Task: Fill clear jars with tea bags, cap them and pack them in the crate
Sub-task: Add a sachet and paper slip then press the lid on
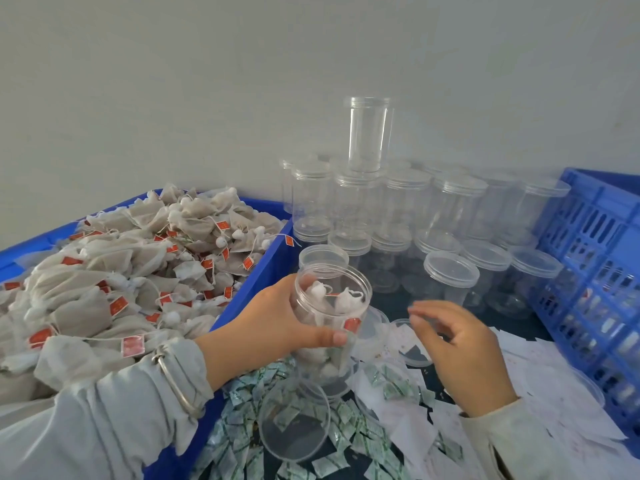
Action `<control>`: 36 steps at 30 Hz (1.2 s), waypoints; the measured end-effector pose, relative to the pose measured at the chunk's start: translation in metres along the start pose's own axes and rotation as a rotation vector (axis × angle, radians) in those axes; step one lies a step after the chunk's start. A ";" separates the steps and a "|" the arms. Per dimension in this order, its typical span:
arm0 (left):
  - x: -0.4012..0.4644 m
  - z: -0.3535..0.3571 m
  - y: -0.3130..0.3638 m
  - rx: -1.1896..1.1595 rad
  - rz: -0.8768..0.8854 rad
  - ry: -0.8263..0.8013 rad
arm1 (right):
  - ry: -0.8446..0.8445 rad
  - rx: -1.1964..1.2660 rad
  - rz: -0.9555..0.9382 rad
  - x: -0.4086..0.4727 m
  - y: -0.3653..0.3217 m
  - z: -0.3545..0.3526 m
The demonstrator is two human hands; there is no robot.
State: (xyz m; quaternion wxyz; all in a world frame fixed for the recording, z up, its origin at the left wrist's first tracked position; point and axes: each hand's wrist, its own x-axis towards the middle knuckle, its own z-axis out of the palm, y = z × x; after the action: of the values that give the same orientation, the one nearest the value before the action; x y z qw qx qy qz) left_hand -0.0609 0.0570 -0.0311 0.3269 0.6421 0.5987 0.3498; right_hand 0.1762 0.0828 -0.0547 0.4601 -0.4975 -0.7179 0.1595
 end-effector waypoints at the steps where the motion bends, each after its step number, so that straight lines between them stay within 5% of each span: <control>1: 0.000 0.000 -0.001 -0.019 -0.007 0.013 | -0.054 -0.072 0.084 -0.002 0.013 -0.004; 5: 0.001 0.002 0.000 -0.063 -0.020 0.061 | -0.224 -0.296 0.358 -0.013 0.061 -0.011; 11: 0.003 0.007 0.004 -0.046 -0.068 0.151 | -0.400 -0.519 0.448 -0.022 0.091 0.011; 16: 0.002 0.009 0.006 -0.037 -0.061 0.112 | -0.253 -0.469 0.489 -0.023 0.094 0.008; 27: -0.002 0.017 0.014 -0.168 -0.095 0.039 | -0.212 -0.405 0.538 -0.022 0.087 -0.004; 36: -0.003 0.014 0.013 -0.133 -0.100 0.050 | 0.199 -0.103 0.498 -0.022 0.078 -0.005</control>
State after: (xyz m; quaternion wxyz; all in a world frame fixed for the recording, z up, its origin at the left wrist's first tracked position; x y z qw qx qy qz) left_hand -0.0424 0.0528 -0.0282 0.3708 0.5795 0.6135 0.3877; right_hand 0.2264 0.0983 -0.1167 0.4490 -0.6949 -0.5317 0.1812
